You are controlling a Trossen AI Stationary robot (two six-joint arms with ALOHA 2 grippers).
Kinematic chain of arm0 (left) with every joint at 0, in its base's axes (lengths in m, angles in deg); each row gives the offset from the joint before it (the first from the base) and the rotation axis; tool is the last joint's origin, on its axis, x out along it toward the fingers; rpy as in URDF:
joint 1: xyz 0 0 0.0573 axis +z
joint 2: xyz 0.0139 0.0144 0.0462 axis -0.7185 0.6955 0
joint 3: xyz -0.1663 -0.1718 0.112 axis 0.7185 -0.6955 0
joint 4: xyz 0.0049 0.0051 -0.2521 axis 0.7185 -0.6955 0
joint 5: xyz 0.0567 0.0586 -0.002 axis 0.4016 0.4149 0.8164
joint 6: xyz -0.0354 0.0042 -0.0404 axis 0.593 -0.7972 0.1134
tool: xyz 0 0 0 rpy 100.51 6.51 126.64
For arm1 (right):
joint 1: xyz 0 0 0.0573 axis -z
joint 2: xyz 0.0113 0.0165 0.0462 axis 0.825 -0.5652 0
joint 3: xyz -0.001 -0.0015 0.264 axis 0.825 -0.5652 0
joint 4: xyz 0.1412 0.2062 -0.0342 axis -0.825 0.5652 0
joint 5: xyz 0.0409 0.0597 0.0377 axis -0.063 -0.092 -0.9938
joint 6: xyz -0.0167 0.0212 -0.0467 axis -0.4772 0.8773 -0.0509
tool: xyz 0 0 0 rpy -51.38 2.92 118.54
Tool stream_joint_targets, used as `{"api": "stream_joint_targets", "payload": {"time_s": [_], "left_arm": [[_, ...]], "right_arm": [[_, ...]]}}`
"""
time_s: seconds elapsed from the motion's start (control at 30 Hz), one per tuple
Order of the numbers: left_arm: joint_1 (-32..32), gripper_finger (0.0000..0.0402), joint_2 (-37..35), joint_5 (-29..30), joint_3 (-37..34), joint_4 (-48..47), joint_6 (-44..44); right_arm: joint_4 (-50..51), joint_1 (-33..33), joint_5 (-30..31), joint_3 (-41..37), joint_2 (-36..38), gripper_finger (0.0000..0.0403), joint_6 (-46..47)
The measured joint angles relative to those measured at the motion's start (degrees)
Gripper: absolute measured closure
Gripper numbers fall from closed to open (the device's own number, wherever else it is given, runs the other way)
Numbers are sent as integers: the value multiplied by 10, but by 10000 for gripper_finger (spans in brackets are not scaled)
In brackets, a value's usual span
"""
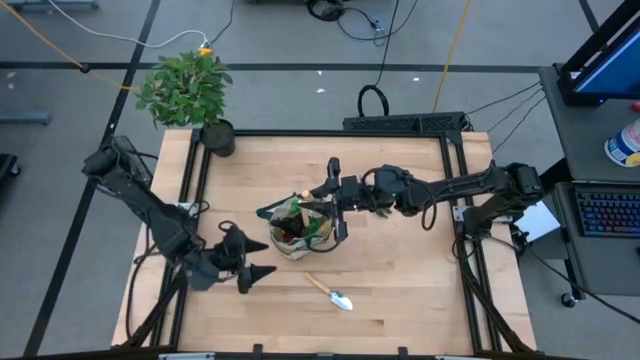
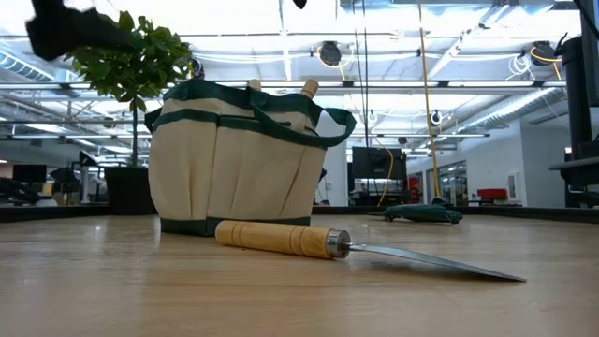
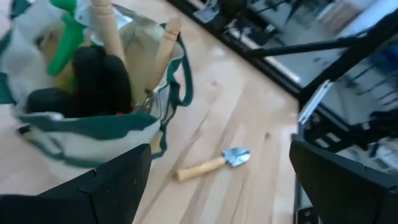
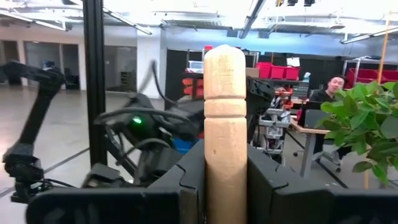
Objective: Pick & Place Garden tools in Gardening bag
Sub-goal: Put the left brown trowel into the gardening bag
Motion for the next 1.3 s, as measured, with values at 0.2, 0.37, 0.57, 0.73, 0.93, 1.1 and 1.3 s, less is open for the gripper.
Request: {"api": "stream_joint_targets", "payload": {"time_s": [0.2,0.37,0.57,0.73,0.93,1.1,1.3], "left_arm": [[46,11,-38,-51,-88,144,-78],[84,11,-90,-93,-134,184,-132],[108,11,-166,-122,-180,195,-170],[110,11,-229,-133,-219,199,-181],[110,11,-275,-150,-251,198,-197],[110,11,-294,-164,-268,197,-196],[110,11,-296,-186,-269,197,-197]], "right_arm": [[-5,11,-14,0,-4,348,14],[-16,14,-15,0,-10,348,34],[-40,14,-15,-2,-36,348,53],[-76,18,-15,0,-53,348,78],[-86,21,-14,0,-66,348,95],[-81,21,-13,0,-66,348,96],[-83,21,-13,0,-68,348,100]]}}
